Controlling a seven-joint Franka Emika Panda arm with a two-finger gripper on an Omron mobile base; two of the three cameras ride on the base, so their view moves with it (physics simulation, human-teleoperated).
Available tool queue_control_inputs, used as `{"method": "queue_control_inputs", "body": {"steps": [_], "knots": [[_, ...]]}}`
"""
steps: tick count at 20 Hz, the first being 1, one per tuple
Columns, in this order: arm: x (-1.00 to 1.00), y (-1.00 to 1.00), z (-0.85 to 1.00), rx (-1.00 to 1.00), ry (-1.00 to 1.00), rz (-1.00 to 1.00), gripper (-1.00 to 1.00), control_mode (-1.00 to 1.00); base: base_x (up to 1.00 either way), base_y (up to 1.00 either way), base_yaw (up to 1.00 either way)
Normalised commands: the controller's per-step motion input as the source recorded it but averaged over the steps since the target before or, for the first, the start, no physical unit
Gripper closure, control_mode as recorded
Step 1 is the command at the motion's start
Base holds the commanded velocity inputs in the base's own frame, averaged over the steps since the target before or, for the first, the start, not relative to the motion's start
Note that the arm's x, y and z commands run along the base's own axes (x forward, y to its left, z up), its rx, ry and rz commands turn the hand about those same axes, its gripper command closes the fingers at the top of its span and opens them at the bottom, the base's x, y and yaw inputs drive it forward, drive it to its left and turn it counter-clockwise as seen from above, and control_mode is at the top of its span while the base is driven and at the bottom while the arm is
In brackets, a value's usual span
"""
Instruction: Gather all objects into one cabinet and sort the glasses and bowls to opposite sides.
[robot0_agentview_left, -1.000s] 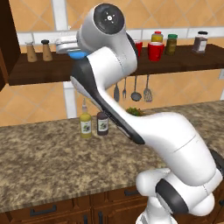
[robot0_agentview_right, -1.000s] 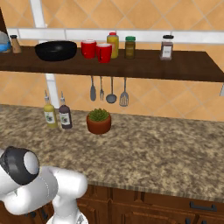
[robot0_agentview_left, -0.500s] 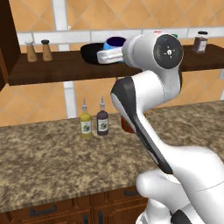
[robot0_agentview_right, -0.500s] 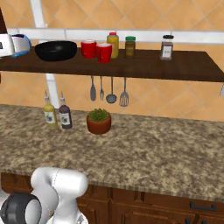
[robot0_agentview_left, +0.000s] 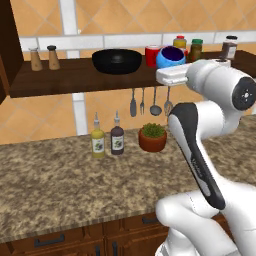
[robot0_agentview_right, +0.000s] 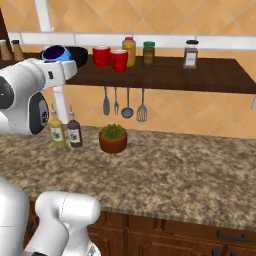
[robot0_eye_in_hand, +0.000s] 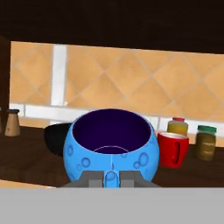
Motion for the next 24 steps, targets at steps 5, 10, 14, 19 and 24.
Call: {"method": "queue_control_inputs", "body": {"steps": [5,10,14,19,24], "knots": [[0.0,-1.0,0.0,0.08,0.0,0.0,1.0,-1.0,0.0,0.0,0.0],[0.0,-1.0,0.0,0.08,0.0,-0.01,1.0,-1.0,0.0,0.0,0.0],[-0.01,-0.98,0.01,0.08,0.0,-0.06,1.0,-1.0,0.0,0.0,0.0],[0.0,-0.88,0.06,0.03,0.25,-0.15,1.0,-1.0,0.0,0.0,0.0],[0.0,-0.24,0.01,0.0,0.12,-0.05,1.0,-1.0,0.0,0.0,0.0]]}}
